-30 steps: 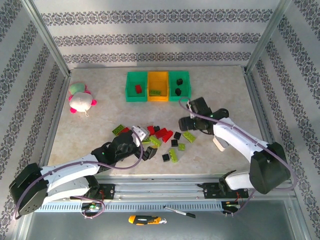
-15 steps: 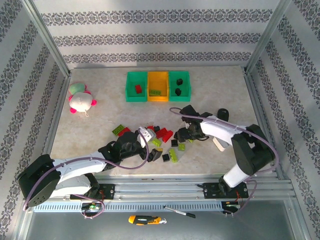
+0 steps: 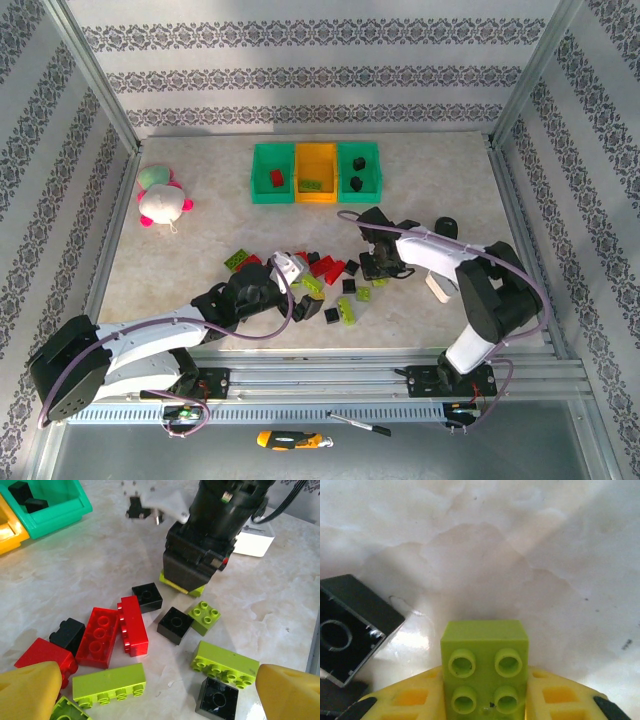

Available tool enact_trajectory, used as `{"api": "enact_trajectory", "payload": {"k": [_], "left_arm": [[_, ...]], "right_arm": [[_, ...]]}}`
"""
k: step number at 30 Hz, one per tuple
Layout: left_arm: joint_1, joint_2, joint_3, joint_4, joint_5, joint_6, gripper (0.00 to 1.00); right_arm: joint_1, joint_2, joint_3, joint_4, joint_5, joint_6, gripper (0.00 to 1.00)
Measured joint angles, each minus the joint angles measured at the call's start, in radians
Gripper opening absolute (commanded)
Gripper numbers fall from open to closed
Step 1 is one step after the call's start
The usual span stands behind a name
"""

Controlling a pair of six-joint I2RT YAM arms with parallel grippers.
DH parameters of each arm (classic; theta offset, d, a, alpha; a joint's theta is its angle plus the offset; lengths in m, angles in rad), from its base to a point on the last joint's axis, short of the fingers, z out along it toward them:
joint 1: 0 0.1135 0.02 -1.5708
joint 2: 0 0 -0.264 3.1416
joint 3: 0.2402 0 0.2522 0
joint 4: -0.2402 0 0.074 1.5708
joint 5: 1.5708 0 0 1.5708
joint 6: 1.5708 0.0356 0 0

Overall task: Sort the legos into containers by color
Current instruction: Pick up the lego from the center of the table, then place the lego in the container.

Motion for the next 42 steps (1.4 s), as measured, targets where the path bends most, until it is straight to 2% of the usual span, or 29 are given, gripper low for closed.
{"api": "enact_trajectory", "payload": {"k": [5, 10, 19, 29, 37, 42], "left_arm": [[0.0, 0.0, -0.01, -0.001, -0.052, -0.013, 0.99], [0.0, -0.04, -0.013, -0.038, -0.123, -0.067, 0.99], [0.0, -0.092, -0.043, -0.074, -0.246, -0.126, 0.99], [0.0, -0.073, -0.043, -0.092, -0.267, -0.129, 0.99], [0.0, -0.076, -0.043, -0.105, -0.278, -0.157, 0.99], [0.0, -0.081, -0.043, -0.122, -0.293, -0.163, 0.99]], "right_arm": [[0.011, -0.051, 0.072, -0.006, 0.008, -0.004, 0.28], [0.028, 0.003, 0.253, 0.037, 0.023, -0.023, 0.27], [0.028, 0.385, 0.756, 0.147, 0.064, -0.073, 0.27], [0.021, 0.727, 1.185, 0.187, 0.117, -0.095, 0.29], [0.0, 0.855, 1.296, 0.169, 0.118, -0.068, 0.36], [-0.007, 0.861, 1.296, 0.151, 0.109, -0.059, 0.5]]}}
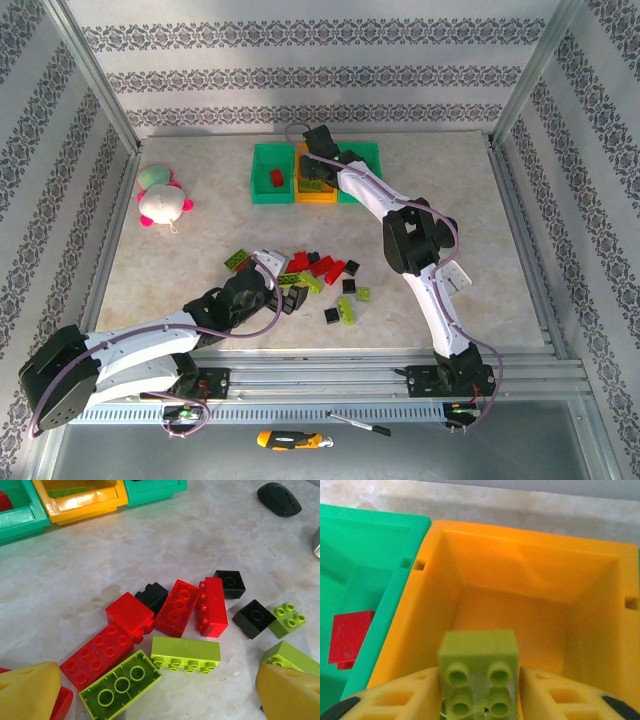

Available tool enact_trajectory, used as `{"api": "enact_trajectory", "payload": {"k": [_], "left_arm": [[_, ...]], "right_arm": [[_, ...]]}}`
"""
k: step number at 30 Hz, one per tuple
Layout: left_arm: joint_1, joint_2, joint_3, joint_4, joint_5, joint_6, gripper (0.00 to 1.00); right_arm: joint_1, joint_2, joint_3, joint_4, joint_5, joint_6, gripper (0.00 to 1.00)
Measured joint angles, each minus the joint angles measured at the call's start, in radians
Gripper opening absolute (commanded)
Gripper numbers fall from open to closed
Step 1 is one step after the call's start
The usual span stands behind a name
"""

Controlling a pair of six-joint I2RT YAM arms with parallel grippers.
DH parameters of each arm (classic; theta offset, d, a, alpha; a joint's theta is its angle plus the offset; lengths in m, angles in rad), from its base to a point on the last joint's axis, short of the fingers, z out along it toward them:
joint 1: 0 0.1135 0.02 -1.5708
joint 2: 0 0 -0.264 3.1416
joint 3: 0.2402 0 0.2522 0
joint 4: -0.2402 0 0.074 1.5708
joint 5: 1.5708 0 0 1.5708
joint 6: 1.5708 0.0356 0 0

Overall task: Sort the legos into containers by color
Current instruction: Place the lego in the container, then pick up the lego from the center of the table.

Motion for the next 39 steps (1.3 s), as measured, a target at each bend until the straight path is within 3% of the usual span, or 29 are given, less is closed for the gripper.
{"api": "enact_trajectory", "payload": {"k": [5, 9, 16, 22, 29, 34, 39], "left_arm": [[0.0, 0.001, 0.011, -0.047, -0.035, -0.02, 0.99], [0.0, 0.0, 0.031, -0.081, -0.069, -0.048, 0.99], [0.053, -0.004, 0.075, -0.197, -0.137, -0.151, 0.99], [0.205, 0.021, 0.133, -0.313, -0.134, -0.285, 0.99], [0.36, 0.179, 0.262, -0.473, -0.11, -0.426, 0.97], [0.41, 0.32, 0.402, -0.573, -0.093, -0.517, 0.96], [0.423, 0.468, 0.517, -0.661, -0.077, -0.634, 0.93]], "right_arm": [[0.003, -0.022, -0.018, 0.0, -0.008, -0.019, 0.6], [0.02, -0.148, -0.156, 0.017, -0.006, -0.036, 0.68], [0.076, -0.573, -0.626, 0.229, 0.0, -0.047, 0.76], [0.127, -0.818, -0.996, 0.38, 0.0, -0.071, 0.79], [0.256, -0.985, -1.286, 0.414, -0.007, -0.119, 0.8], [0.349, -1.051, -1.346, 0.437, 0.004, -0.141, 0.8], [0.355, -1.077, -1.38, 0.454, 0.03, -0.136, 0.8]]}}
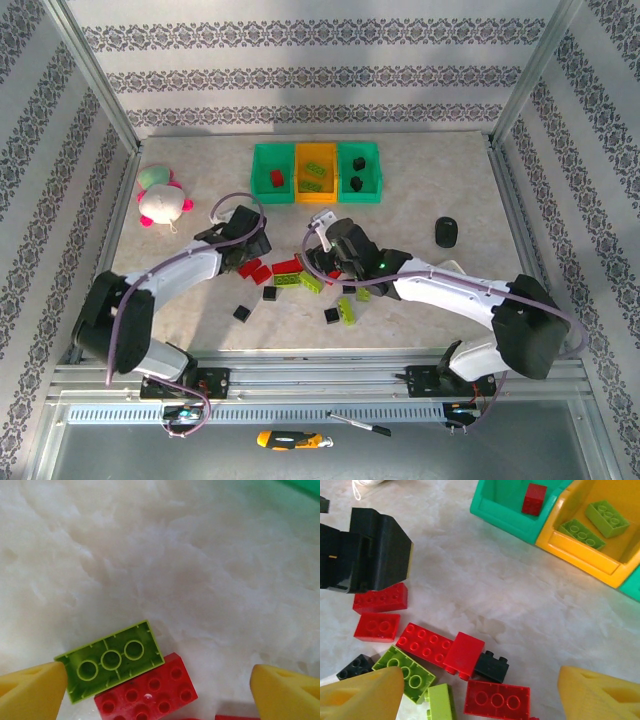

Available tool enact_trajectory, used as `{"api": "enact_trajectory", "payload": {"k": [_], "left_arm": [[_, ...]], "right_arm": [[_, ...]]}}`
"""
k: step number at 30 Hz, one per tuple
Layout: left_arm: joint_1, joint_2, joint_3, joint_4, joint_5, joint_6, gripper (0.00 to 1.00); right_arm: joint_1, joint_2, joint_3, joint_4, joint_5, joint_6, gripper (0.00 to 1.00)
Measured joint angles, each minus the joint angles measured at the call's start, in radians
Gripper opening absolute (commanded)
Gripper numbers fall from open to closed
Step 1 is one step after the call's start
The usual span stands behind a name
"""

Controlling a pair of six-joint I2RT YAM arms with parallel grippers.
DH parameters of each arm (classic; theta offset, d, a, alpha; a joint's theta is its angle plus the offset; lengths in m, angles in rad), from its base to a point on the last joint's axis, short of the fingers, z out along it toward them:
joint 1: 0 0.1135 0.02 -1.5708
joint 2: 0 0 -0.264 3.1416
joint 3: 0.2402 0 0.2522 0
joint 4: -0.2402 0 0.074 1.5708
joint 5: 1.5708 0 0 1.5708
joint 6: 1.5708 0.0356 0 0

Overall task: Sort the legos into containers by color
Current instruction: Pick up the lego from the center of the table.

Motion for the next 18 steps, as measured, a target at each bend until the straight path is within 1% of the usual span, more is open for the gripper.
{"api": "enact_trajectory", "payload": {"k": [6, 14, 18], "left_arm": [[0.005, 0.148, 0.084, -0.09, 0.023, -0.12, 0.94], [0.008, 0.159, 0.1, -0.105, 0.026, -0.217, 0.94], [0.01, 0.158, 0.1, -0.105, 0.025, -0.245, 0.97]], "right_arm": [[0.001, 0.002, -0.005, 0.013, 0.008, 0.023, 0.8], [0.002, 0.036, -0.005, 0.041, 0.008, 0.055, 0.8], [0.008, 0.045, -0.005, 0.044, 0.007, 0.064, 0.8]]}}
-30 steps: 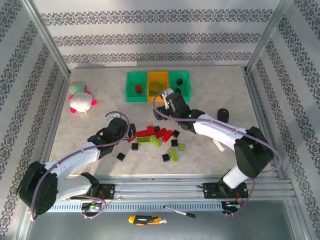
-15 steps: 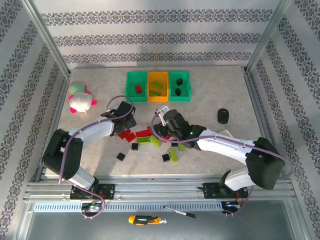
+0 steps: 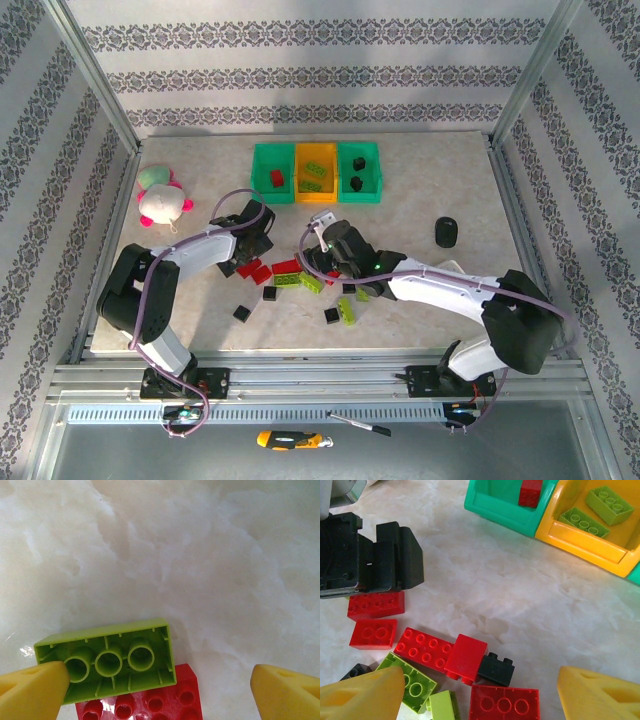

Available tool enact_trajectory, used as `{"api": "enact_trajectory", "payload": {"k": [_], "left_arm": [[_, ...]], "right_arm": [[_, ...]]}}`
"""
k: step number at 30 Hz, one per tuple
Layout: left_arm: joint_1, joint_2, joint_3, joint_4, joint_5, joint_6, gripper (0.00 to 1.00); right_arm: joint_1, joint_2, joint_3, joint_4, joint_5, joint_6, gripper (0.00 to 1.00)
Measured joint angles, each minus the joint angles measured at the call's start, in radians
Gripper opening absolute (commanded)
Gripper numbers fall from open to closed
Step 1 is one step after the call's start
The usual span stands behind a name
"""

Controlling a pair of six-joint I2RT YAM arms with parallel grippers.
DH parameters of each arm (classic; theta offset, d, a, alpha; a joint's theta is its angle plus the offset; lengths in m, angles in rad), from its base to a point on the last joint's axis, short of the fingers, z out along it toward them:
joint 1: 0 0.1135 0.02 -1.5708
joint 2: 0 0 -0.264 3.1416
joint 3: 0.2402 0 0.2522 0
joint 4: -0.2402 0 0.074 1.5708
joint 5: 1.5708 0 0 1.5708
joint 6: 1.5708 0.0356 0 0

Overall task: Sort the legos into containers by color
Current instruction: Pick up the lego from the center of the table.

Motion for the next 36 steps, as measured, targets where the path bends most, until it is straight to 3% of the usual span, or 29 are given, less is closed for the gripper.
{"api": "enact_trajectory", "payload": {"k": [16, 24, 36], "left_arm": [[-0.083, -0.06, -0.018, -0.119, -0.028, -0.08, 0.99], [-0.092, 0.022, 0.003, -0.119, -0.002, -0.087, 1.0], [-0.071, 0.095, 0.037, -0.101, 0.009, -0.085, 0.73]], "right_arm": [[0.005, 0.026, 0.0, 0.006, 0.0, 0.011, 0.79], [0.006, 0.026, 0.0, 0.011, 0.0, 0.014, 0.79], [0.006, 0.026, -0.012, 0.01, 0.0, 0.014, 0.79]]}}
